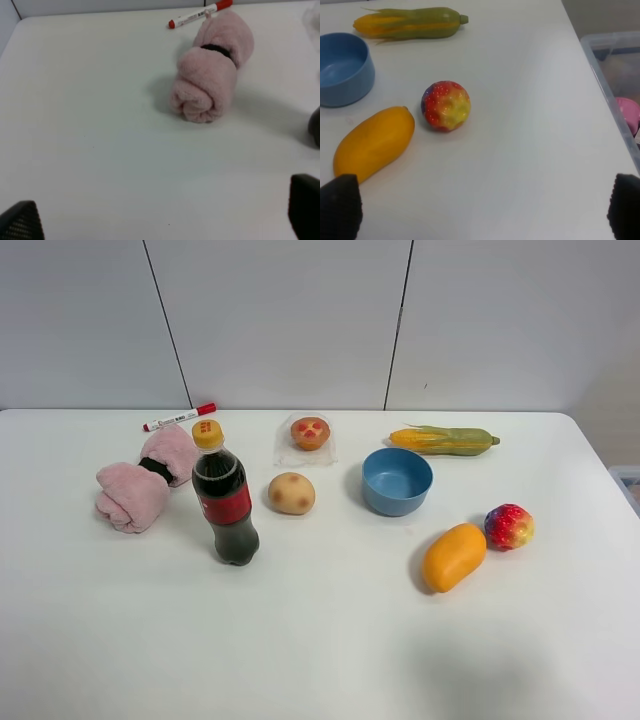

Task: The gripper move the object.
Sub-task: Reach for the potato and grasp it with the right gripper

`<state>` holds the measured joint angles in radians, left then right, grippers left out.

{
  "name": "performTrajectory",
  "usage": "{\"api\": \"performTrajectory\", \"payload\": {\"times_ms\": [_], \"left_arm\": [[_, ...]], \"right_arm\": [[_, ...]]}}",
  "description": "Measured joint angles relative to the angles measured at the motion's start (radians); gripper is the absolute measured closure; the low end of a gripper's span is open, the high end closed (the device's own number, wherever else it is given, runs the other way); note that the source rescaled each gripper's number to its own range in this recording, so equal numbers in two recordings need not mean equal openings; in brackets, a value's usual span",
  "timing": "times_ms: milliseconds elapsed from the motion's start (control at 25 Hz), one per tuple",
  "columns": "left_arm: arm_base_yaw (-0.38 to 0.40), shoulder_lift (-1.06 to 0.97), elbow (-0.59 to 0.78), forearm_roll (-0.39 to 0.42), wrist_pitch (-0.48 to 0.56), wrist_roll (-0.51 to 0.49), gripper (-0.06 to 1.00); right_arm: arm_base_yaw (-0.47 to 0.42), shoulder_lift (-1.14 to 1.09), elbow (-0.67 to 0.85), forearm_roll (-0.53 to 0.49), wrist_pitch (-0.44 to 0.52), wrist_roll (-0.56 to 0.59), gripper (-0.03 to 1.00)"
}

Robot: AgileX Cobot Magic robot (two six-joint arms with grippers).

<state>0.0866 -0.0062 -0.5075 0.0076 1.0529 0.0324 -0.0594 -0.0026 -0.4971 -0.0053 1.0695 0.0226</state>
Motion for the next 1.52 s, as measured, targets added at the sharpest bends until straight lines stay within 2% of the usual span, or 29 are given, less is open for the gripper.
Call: {"api": "performTrajectory", "payload": {"times_ms": [160,400,600,840,1200,1520], "left_arm": [[0.000,0.000,0.000,0.000,0.000,0.000,-0.06],[0.000,0.000,0.000,0.000,0.000,0.000,-0.06],[0.000,0.000,0.000,0.000,0.000,0.000,-0.06],[0.000,0.000,0.000,0.000,0.000,0.000,-0.06],[0.000,0.000,0.000,0.000,0.000,0.000,-0.06],[0.000,0.000,0.000,0.000,0.000,0.000,-0.06]], "right_arm": [[0.000,0.000,0.000,0.000,0.000,-0.010,-0.03],[0.000,0.000,0.000,0.000,0.000,-0.128,-0.03],[0.000,0.027,-0.001,0.020,0.000,-0.157,-0.03],[0.000,0.229,-0.097,0.040,0.001,-0.169,-0.03],[0.000,0.586,-0.347,0.152,0.000,-0.312,-0.03],[0.000,0.842,-0.407,0.251,-0.011,-0.430,-0.03]]}}
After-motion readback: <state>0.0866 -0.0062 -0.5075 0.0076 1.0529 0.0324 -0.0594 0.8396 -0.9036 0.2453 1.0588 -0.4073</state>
